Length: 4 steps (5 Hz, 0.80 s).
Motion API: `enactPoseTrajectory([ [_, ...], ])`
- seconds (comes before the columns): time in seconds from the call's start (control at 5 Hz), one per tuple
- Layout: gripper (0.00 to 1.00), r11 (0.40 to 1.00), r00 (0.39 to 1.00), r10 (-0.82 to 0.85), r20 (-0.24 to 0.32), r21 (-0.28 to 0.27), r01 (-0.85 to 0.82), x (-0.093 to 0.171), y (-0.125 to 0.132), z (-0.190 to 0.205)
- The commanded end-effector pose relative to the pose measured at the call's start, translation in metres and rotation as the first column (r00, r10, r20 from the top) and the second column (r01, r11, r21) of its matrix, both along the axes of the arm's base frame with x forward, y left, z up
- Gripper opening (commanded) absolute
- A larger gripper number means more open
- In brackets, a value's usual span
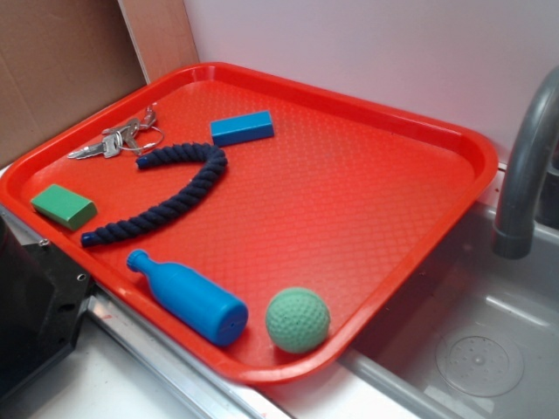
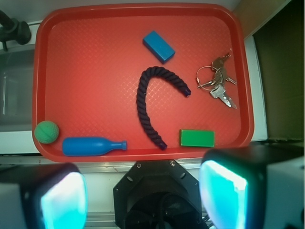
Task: Grab the blue block.
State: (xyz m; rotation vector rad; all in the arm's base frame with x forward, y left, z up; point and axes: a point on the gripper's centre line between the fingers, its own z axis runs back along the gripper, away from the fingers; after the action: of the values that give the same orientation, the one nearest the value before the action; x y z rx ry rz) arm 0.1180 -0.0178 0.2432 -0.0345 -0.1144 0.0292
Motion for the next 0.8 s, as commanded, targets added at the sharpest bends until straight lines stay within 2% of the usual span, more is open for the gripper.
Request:
enactPoseTrajectory([
  [0.0, 1.0, 1.0, 1.0, 0.0, 0.0, 0.0, 0.0, 0.0, 0.0, 0.0],
  [0.2, 1.0, 0.991, 0.998, -0.056, 0.016, 0.124, 0.053, 0.038, 0.029, -0.047],
  [0.4, 1.0, 0.98, 0.989, -0.136, 0.065, 0.155, 0.125, 0.077, 0.04, -0.075],
  [0.6, 1.0, 0.97, 0.98, -0.192, 0.05, 0.158, 0.183, 0.113, 0.054, -0.114],
])
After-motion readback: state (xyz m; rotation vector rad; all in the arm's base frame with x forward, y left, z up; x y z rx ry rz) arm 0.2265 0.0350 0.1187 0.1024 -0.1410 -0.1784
